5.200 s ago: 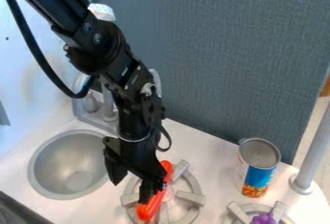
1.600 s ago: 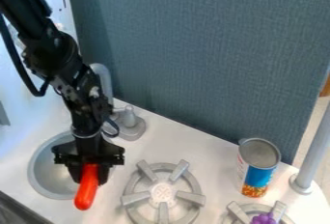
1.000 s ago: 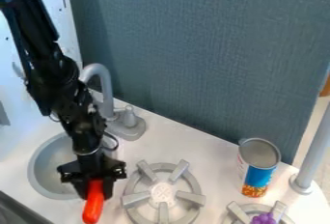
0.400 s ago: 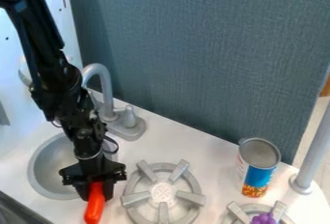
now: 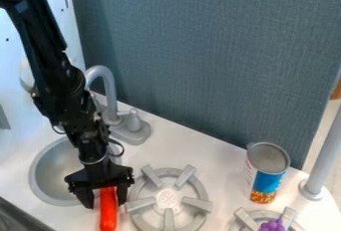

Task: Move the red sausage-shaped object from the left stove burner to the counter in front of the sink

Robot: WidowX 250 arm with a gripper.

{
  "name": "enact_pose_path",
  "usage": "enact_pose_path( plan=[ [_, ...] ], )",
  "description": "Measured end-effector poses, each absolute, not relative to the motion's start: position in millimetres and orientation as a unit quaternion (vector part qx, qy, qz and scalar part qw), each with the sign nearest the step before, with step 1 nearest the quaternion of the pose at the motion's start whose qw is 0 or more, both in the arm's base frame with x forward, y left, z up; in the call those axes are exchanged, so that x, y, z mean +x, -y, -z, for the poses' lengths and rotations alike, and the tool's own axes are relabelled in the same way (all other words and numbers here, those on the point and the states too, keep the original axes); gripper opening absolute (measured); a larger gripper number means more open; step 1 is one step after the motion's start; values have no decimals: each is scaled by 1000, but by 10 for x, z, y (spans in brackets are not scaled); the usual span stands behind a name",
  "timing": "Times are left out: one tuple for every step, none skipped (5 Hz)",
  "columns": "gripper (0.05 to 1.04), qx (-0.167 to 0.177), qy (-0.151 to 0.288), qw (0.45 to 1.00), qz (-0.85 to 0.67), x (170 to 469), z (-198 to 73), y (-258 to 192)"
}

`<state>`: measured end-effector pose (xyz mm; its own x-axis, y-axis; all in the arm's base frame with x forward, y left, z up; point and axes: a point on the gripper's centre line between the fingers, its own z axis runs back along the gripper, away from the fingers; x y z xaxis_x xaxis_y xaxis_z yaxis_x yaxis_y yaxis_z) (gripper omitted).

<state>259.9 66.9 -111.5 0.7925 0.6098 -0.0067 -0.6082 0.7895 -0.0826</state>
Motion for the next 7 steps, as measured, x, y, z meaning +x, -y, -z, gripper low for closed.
enact_pose_path(
  plan=[
    [1002, -29, 23, 957, -287, 2624, 911, -591],
    [1001, -17, 45, 975, -216, 2674, 589, -432],
    [1001, -20, 83, 981, -175, 2729, 302, -248],
    [1001, -26, 80, 988, -128, 2829, 215, 8],
    [1001, -31, 74, 995, -52, 2925, 176, 425],
    [1001, -40, 57, 998, 12, 2923, 257, 775],
    [1001, -24, 20, 997, 66, 2935, 454, 1125]
  ],
)
